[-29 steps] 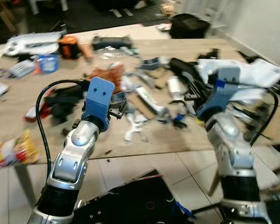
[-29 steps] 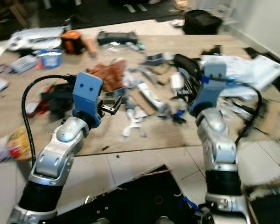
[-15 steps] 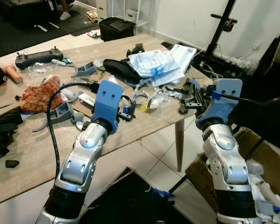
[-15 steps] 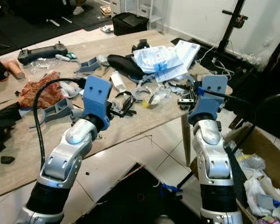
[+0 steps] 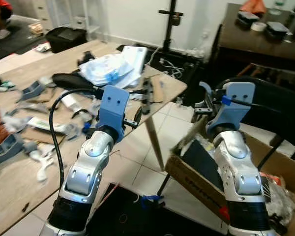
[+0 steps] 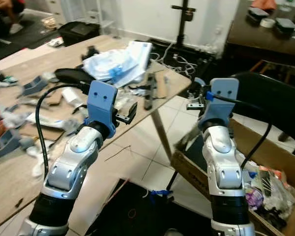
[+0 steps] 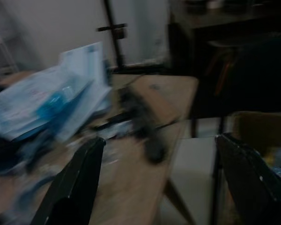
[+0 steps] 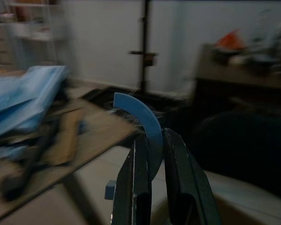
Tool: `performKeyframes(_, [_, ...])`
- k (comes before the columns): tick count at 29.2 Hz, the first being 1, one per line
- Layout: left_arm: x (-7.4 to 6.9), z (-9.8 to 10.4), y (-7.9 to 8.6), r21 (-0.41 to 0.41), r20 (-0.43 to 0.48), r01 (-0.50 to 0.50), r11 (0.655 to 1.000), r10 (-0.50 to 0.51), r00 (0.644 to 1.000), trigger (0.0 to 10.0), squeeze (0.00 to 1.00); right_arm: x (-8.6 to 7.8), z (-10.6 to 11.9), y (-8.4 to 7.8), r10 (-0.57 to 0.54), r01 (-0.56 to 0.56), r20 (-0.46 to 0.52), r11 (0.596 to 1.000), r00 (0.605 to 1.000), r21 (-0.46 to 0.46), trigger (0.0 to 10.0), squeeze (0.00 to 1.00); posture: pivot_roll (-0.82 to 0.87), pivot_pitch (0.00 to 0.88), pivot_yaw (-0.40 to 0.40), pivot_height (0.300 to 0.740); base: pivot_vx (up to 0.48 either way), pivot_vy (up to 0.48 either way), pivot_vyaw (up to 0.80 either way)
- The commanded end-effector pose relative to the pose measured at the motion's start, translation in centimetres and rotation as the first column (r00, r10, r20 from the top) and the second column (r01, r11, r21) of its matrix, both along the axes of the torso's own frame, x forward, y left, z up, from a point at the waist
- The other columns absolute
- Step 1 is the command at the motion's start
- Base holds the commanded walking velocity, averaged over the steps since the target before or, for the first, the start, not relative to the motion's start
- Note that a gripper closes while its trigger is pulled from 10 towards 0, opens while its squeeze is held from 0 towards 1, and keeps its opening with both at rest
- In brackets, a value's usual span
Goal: Picking trash to rubbish bin
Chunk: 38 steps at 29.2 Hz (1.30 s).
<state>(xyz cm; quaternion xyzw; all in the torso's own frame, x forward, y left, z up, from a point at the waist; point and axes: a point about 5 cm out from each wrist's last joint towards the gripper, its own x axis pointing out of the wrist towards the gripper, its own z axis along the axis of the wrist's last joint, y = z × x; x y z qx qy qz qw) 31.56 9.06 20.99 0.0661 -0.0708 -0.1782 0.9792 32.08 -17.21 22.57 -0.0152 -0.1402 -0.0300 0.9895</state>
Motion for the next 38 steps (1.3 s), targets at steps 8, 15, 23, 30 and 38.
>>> performKeyframes(8, [-0.1,-0.5,0.0,0.003,-0.017,-0.001,1.0,0.001,1.0,10.0,0.0,0.0,-0.1,-0.1,-0.003,0.003,-0.011,1.0,1.0,0.005,10.0,0.0,-0.04,0.106,0.007,0.74,0.0,0.0,-0.8])
performKeyframes(15, [-0.2,-0.7,0.0,-0.006,-0.037,0.009,1.0,-0.009,0.999,10.0,0.0,0.0,-0.5,-0.2,-0.009,0.009,-0.029,1.0,1.0,0.007,10.0,0.0,-0.04,0.109,0.002,0.74,0.0,0.0,-0.8])
performKeyframes(23, [-0.3,-0.9,0.0,-0.014,-0.057,0.019,1.0,-0.02,0.998,10.0,0.0,0.0,-0.9,-0.6,-0.026,0.027,-0.052,0.999,0.998,0.018,10.0,0.0,-0.04,0.11,0.003,0.74,0.0,0.0,-0.8])
performKeyframes(30, [0.1,-0.6,0.5,-0.036,-0.061,-0.015,0.999,0.012,0.998,10.0,0.0,0.3,-1.9,-0.8,-0.029,0.029,-0.115,1.0,0.993,-0.001,10.0,0.0,-0.03,0.117,0.0,0.74,0.0,0.0,-0.53])
performKeyframes(38, [0.2,-0.4,0.7,-0.053,-0.068,-0.021,0.998,0.017,0.998,10.0,0.0,0.4,-2.1,-0.7,-0.027,0.029,-0.119,0.999,0.993,0.021,10.0,0.0,-0.03,0.133,-0.007,0.74,0.035,0.0,0.0])
